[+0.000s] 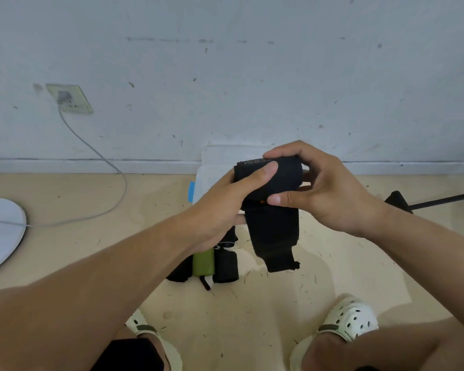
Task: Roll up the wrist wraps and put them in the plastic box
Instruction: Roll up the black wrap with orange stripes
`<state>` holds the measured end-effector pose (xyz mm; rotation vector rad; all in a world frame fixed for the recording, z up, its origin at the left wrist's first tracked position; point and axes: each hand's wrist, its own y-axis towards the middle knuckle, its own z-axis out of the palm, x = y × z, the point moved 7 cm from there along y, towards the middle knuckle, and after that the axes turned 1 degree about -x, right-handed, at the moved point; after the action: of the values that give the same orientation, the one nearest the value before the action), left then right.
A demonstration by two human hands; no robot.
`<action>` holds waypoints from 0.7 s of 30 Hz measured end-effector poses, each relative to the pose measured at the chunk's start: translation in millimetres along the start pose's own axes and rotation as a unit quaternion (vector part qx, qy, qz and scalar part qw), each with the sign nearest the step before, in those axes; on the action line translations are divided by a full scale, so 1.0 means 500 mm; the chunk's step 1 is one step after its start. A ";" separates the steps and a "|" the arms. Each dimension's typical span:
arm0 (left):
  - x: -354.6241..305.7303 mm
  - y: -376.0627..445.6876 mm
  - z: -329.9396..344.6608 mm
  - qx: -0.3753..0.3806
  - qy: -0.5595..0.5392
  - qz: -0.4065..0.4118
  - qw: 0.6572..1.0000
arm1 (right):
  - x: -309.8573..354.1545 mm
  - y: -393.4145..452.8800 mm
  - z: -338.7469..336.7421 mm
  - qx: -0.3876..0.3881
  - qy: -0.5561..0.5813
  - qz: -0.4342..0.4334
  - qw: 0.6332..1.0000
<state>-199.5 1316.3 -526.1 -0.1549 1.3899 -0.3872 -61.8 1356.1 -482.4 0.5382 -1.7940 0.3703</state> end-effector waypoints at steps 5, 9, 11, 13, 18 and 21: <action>-0.009 -0.004 0.003 -0.006 0.014 0.007 1.000 | -0.002 -0.004 0.010 -0.033 0.002 -0.029 0.999; -0.009 -0.001 -0.012 -0.034 -0.010 0.010 0.999 | -0.005 0.001 0.012 -0.012 0.006 -0.009 1.000; -0.010 -0.002 -0.019 -0.046 0.001 0.020 0.999 | -0.006 0.001 0.007 0.006 0.010 0.015 1.000; -0.014 -0.003 -0.022 -0.044 0.016 0.037 0.998 | -0.011 0.000 0.004 0.025 0.007 0.046 0.999; -0.021 -0.006 -0.027 -0.022 0.034 0.054 0.998 | -0.025 -0.006 0.011 0.087 0.014 0.102 0.991; -0.018 -0.007 -0.022 -0.010 0.045 0.058 0.997 | -0.030 -0.007 0.025 0.088 0.077 0.139 0.983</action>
<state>-211.8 1317.6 -518.4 -0.0729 1.4839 -0.2862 -66.8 1349.2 -500.6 0.3696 -1.6967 0.7482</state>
